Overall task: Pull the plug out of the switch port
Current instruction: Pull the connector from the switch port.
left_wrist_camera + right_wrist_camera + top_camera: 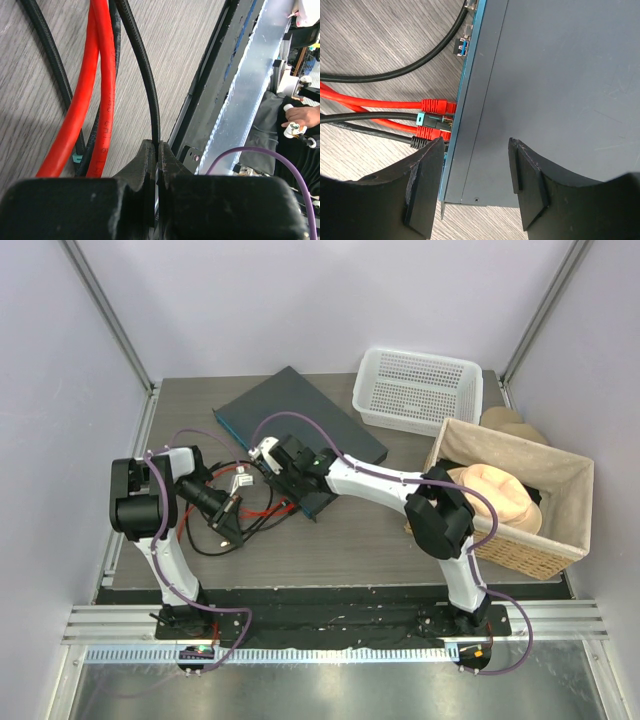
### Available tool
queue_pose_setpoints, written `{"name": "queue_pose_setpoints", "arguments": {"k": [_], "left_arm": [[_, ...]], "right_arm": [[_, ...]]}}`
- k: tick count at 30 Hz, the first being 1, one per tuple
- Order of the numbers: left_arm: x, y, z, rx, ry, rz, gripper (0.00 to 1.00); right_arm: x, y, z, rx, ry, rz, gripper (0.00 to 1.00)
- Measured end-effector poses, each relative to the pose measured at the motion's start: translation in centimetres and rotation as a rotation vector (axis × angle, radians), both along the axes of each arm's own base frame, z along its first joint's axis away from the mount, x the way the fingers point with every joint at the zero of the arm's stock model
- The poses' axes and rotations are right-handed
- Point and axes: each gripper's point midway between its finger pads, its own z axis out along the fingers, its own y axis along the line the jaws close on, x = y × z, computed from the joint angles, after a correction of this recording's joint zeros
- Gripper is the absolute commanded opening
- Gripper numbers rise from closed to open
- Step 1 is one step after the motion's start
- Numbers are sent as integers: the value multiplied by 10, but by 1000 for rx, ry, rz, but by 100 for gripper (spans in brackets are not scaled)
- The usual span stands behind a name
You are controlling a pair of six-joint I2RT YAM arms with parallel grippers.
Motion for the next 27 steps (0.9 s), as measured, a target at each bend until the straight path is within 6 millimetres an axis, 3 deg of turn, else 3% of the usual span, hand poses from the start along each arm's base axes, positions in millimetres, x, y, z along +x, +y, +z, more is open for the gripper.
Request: {"name": "queue_pose_setpoints", "arguments": {"k": [12,27], "left_arm": [[0,0,0,2,4,3,0],[0,0,-1,9,26,9,0]], "right_arm": [[0,-2,-20,-25,26,-24,60],[0,2,-18,10,51,-39,60]]}}
